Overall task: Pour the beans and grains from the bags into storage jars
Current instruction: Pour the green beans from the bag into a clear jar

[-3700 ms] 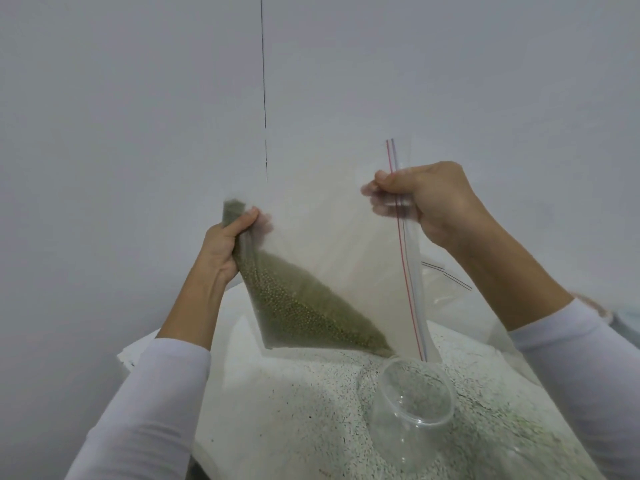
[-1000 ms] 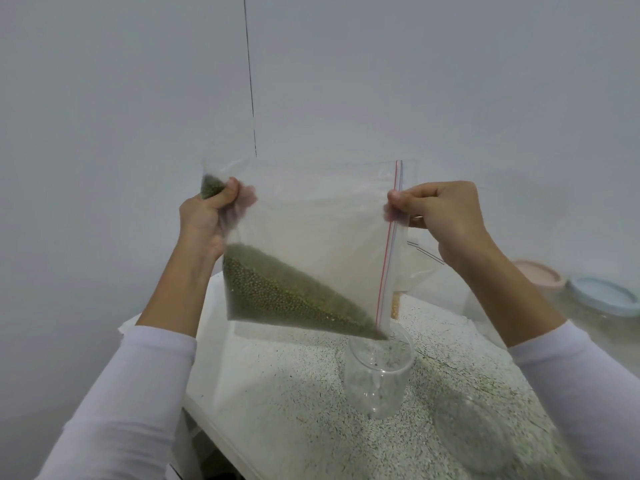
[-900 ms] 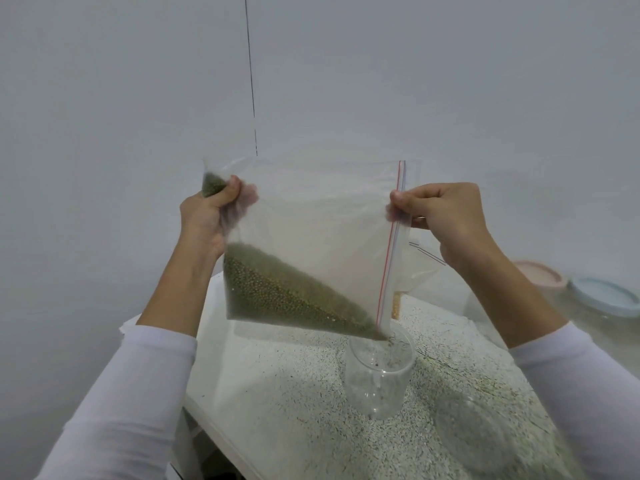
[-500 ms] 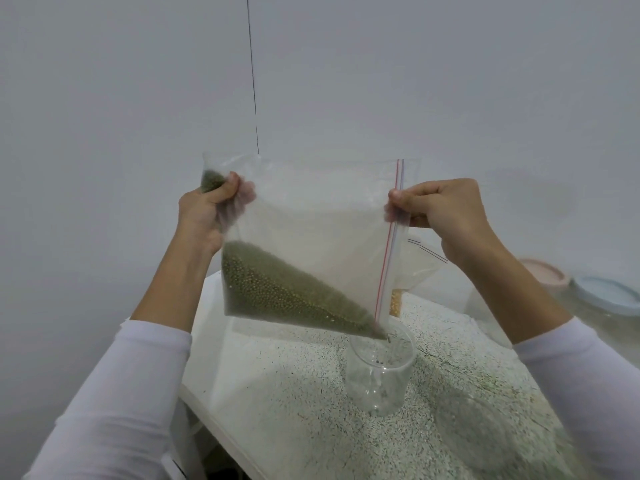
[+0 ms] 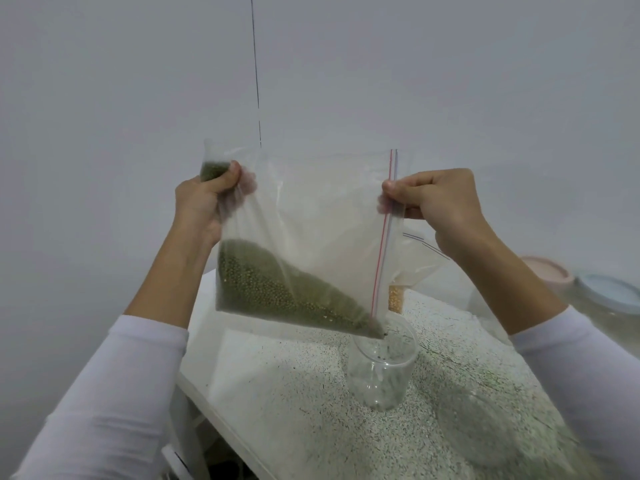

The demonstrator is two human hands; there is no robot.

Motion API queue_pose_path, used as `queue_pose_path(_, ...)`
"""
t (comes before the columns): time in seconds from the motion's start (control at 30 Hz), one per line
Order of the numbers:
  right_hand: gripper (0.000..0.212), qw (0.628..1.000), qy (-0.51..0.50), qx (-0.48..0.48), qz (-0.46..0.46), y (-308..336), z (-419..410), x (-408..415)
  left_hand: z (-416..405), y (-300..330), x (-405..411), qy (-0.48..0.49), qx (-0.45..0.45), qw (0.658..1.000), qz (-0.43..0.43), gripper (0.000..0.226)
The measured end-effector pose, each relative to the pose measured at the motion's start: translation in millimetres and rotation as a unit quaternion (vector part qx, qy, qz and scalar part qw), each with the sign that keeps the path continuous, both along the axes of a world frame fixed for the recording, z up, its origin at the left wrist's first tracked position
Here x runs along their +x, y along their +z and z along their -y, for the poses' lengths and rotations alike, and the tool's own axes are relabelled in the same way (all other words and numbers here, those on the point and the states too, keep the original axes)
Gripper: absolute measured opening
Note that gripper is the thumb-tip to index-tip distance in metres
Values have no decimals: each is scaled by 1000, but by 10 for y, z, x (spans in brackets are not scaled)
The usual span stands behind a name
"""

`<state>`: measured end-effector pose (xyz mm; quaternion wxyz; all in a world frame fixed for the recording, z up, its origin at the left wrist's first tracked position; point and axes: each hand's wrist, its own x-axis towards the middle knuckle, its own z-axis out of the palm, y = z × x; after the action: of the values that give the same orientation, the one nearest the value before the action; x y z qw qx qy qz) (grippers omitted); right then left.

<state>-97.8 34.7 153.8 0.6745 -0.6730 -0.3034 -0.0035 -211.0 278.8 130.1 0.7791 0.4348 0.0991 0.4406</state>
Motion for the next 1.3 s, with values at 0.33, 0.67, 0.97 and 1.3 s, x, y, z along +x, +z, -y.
queue_pose_path(0.33,12,1000,-7,6,2,38,-12,3,-38,7,-8,-5,-17,1000,22,6)
queue_pose_path(0.67,10,1000,7,2,3,49,-56,-8,-90,11,13,-17,-2,1000,13,22)
queue_pose_path(0.97,10,1000,3,14,-3,42,-99,-12,-125,16,34,-24,-22,999,32,3)
queue_pose_path(1.3,10,1000,5,16,-7,83,-130,2,-207,37,43,-48,-44,996,55,3)
